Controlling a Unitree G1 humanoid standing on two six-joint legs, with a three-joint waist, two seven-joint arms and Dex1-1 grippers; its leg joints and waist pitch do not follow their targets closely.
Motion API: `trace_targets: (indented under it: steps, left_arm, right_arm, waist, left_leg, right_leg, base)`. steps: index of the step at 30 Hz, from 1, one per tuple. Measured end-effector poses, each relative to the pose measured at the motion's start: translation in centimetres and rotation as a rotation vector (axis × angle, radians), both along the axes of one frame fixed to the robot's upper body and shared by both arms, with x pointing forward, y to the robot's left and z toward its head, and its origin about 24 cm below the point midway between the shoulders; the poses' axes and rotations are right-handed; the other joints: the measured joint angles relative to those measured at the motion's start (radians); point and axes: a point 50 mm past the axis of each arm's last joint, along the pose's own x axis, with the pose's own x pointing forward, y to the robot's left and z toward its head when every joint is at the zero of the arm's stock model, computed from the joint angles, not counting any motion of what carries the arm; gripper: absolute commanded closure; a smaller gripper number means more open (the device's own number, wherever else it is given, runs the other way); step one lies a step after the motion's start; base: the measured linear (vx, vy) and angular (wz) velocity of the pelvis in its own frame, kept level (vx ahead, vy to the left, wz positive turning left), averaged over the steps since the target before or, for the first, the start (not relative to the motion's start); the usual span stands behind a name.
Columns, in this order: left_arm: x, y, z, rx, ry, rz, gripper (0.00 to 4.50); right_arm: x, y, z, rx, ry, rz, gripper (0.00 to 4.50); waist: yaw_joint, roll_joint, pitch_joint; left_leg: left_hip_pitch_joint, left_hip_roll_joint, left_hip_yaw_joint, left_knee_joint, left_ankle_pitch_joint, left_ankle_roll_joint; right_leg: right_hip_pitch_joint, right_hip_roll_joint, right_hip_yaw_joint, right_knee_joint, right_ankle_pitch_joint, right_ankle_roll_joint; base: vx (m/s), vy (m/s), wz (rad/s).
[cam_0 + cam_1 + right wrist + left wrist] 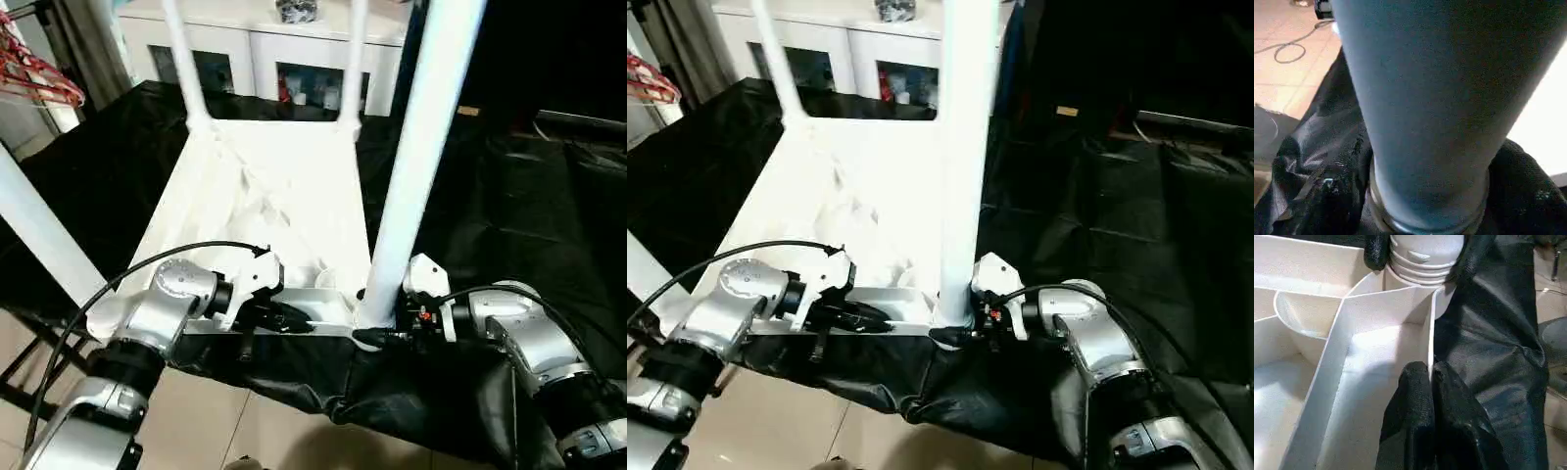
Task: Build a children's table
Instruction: Rotate leg to tighten
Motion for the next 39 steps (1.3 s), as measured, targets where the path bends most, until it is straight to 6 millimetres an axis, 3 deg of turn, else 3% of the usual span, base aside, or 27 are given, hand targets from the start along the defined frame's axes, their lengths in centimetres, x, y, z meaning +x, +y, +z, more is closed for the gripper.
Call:
trace_targets:
  steps: [5, 9, 12, 21, 22, 28, 34, 39]
  left_arm:
    - [0.1, -0.3, -0.1, -0.01, -0.013, 0.02, 4.5]
    - [0.8, -1.0, -0.3, -0.012, -0.055, 0.121, 4.5]
    - [1.4, -1.4, -0.5, -0.012, -0.084, 0.234, 4.5]
    - [2.2, -2.9, -0.7, -0.009, -0.134, 0.431, 4.5]
    - [2.2, -3.0, -0.7, -0.009, -0.139, 0.435, 4.5]
    - [2.1, -2.9, -0.5, -0.008, -0.159, 0.425, 4.5]
    - [1.6, -1.4, -0.1, -0.012, -0.131, 0.338, 4.5]
    - [1.0, 0.1, 0.3, -0.009, -0.091, 0.229, 4.5]
  right_arm:
    - [0.1, 0.2, -0.2, 0.024, 0.0, -0.038, 1.75]
    - [1.0, 0.3, -0.9, 0.059, -0.017, -0.219, 1.78]
    - [2.1, 1.3, -1.5, 0.084, -0.049, -0.421, 1.78]
    - [4.4, 4.1, -1.9, 0.085, -0.09, -0.763, 1.79]
    - [4.5, 4.1, -1.9, 0.086, -0.094, -0.771, 1.44]
    - [4.4, 4.1, -1.8, 0.091, -0.107, -0.732, 0.71]
    - [3.8, 2.6, -1.4, 0.093, -0.09, -0.499, 0.71]
    - [2.8, 1.8, -0.8, 0.078, -0.052, -0.254, 0.71]
  waist:
    - [0.0, 0.0, 0.0]
    - [-0.007, 0.0, 0.0]
    - [-0.028, 0.0, 0.0]
    - [-0.042, 0.002, -0.003]
    - [-0.042, 0.002, -0.003]
    - [-0.042, 0.001, -0.003]
    - [-0.043, -0.006, 0.001]
    - [-0.027, -0.013, 0.006]
  left_leg:
    - [0.001, 0.0, 0.0, 0.001, 0.0, 0.0]
    - [0.003, 0.0, 0.0, 0.001, 0.0, -0.009]
    - [0.005, 0.0, 0.0, 0.0, 0.001, -0.011]
    - [0.005, -0.001, 0.001, -0.003, 0.002, -0.014]
    - [0.005, -0.001, 0.001, -0.003, 0.002, -0.014]
    - [0.004, -0.001, 0.001, -0.005, 0.002, -0.014]
    - [0.003, -0.001, 0.001, -0.01, 0.005, -0.008]
    - [0.003, 0.0, 0.001, -0.009, 0.005, -0.008]
  right_leg:
    - [0.0, 0.0, 0.0, 0.002, 0.0, 0.0]
    - [0.001, 0.0, 0.001, 0.003, 0.002, 0.0]
    - [0.003, 0.0, 0.001, 0.003, 0.001, 0.003]
    - [0.004, 0.0, 0.002, 0.002, 0.001, 0.004]
    - [0.004, 0.0, 0.002, 0.002, 0.001, 0.004]
    - [0.003, 0.0, 0.003, 0.001, 0.002, 0.002]
    - [0.001, 0.0, 0.002, 0.001, 0.0, 0.001]
    - [-0.001, 0.0, 0.0, 0.001, -0.001, -0.001]
  base:
    - [0.0, 0.0, 0.0]
    - [0.0, 0.0, 0.0]
    - [0.0, 0.0, 0.0]
    - [0.0, 0.0, 0.0]
    - [0.0, 0.0, 0.0]
    - [0.0, 0.0, 0.0]
    - [0.0, 0.0, 0.0]
    - [0.0, 0.0, 0.0]
